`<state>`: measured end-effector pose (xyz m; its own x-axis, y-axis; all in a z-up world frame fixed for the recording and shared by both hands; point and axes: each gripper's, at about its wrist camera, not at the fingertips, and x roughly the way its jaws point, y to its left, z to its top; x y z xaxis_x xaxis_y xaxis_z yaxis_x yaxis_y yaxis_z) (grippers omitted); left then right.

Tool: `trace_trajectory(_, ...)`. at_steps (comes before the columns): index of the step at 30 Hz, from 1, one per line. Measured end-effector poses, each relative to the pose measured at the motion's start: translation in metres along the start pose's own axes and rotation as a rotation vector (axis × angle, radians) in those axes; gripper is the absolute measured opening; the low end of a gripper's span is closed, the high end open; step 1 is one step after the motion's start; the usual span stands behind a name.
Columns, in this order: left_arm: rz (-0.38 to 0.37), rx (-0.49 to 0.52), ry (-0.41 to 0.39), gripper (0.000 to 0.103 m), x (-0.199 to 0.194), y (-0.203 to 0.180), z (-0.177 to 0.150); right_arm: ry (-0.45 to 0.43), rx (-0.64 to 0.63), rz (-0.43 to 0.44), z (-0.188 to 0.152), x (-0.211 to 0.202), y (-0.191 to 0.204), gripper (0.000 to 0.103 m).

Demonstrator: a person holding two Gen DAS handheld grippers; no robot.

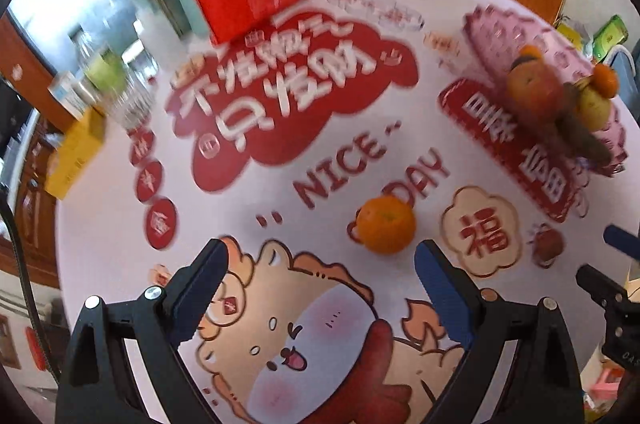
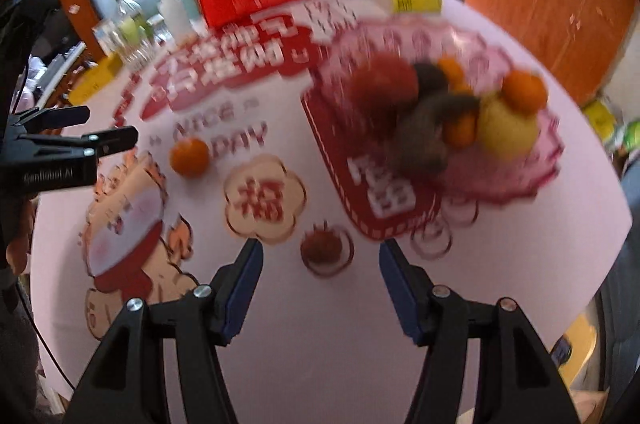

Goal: Organize fruits
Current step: 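Open both tools and withdraw them from the bowl toward the loose fruit, then grasp the last mandarin with the left tool while the right tool grasps the lychee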

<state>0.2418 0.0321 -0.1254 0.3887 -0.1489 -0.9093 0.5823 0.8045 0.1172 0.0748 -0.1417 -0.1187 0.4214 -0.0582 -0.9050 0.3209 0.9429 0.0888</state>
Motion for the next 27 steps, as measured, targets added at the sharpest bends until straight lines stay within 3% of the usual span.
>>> trace_trajectory(4,-0.073,-0.026,0.049,0.094,0.030,0.004,-0.002,0.043,0.050,-0.019,-0.006,0.024,-0.003,0.061)
trace_trajectory(16,-0.144,-0.001,0.032,0.093,0.056,-0.019,0.009,0.050,0.059,-0.077,0.002,0.056,0.003,0.061)
trace_trajectory(23,-0.143,0.005,0.034,0.076,0.064,-0.025,0.008,0.048,0.051,-0.088,-0.001,0.061,0.001,0.060)
trace_trajectory(27,-0.143,0.004,0.036,0.066,0.064,-0.028,0.005,0.035,0.052,-0.101,-0.001,0.061,0.000,0.054)
